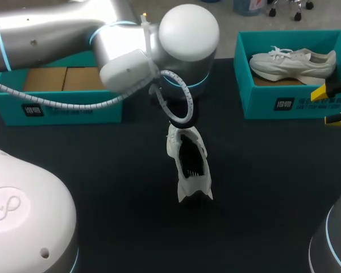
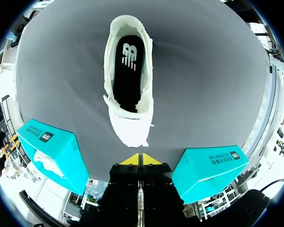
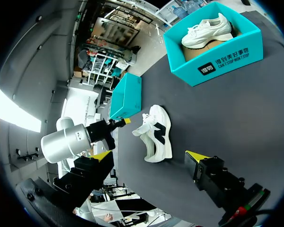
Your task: Take the shoe out of the shoebox, open the shoe tongue, remove and reinsert the insole, then place the shoe into the shoebox
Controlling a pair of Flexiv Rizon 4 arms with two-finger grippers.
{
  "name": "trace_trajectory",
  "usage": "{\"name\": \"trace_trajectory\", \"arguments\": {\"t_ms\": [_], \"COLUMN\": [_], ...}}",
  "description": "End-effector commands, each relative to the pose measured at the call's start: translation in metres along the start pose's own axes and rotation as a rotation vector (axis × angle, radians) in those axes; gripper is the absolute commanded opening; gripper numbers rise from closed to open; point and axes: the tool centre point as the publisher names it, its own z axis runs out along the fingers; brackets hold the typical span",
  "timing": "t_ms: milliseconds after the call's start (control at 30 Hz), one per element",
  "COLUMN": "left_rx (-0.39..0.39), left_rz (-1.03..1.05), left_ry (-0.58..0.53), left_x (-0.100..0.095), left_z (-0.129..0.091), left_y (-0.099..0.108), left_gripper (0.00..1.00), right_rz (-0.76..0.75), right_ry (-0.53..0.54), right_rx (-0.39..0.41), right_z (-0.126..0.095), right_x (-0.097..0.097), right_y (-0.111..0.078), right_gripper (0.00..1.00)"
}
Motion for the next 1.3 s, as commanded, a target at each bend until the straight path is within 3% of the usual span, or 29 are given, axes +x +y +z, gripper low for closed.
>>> {"name": "trace_trajectory", "arguments": {"t_ms": [33, 767, 1100, 1300], "left_rx": [0.000, 0.041, 0.080, 0.103], "left_rz": [0.000, 0.004, -0.030, -0.030], "left_ry": [0.004, 0.029, 0.059, 0.063], "left_x": [0.000, -0.001, 0.017, 0.015], "left_z": [0.001, -0.001, 0.013, 0.020], "left_y": [-0.002, -0.020, -0.026, -0.033], "left_gripper": [0.00, 0.00, 0.00, 0.00], "right_rz": [0.001, 0.001, 0.001, 0.001], "right_ry": [-0.002, -0.002, -0.002, -0.002], "right_rx": [0.001, 0.001, 0.001, 0.001], "right_z": [0.000, 0.000, 0.000, 0.000], "right_x": [0.000, 0.000, 0.000, 0.000], "right_y": [0.000, 0.000, 0.000, 0.000], "right_gripper": [1.00, 1.00, 1.00, 1.00]}}
